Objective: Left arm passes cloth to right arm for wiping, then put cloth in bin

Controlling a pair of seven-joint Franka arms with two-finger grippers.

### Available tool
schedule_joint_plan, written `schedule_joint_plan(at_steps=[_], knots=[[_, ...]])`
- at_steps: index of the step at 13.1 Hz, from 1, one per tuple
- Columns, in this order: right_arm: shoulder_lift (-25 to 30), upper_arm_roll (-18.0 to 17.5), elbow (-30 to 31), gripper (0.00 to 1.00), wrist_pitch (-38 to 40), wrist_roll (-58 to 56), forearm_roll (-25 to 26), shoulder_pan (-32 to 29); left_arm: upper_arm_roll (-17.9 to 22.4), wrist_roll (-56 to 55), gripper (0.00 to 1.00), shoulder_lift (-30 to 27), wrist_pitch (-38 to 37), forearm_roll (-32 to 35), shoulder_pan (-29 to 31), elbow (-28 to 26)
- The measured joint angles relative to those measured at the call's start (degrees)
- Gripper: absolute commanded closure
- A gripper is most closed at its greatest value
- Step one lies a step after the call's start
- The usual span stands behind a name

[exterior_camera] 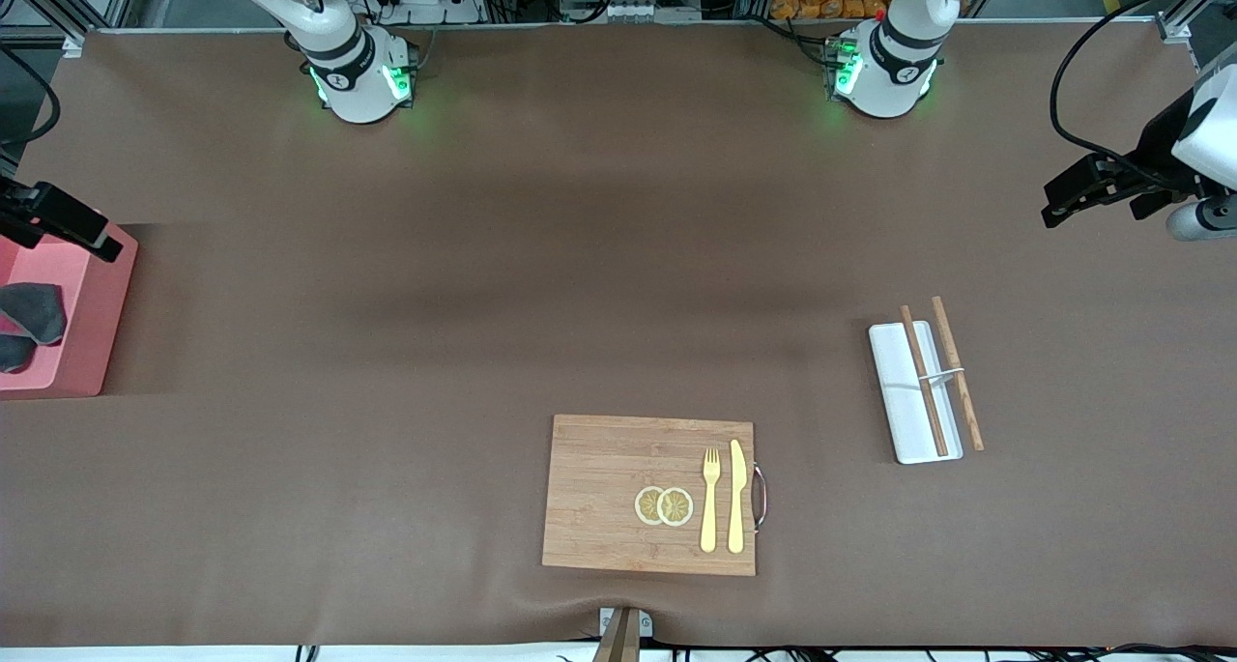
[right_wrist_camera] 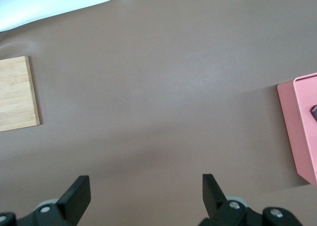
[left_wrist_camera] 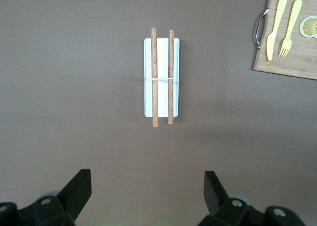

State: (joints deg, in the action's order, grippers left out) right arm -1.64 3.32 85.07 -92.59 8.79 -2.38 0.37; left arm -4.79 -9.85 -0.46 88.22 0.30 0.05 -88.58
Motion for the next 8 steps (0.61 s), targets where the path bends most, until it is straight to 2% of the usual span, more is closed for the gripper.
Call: schedule_joint_plan(at_steps=[8], knots=[[-1.48,-0.41,0.05,0.0,-0.6,-0.06,1.29,0.07,0.01,0.0,0.0,0.0,0.06,0.0,0.0,0.11]])
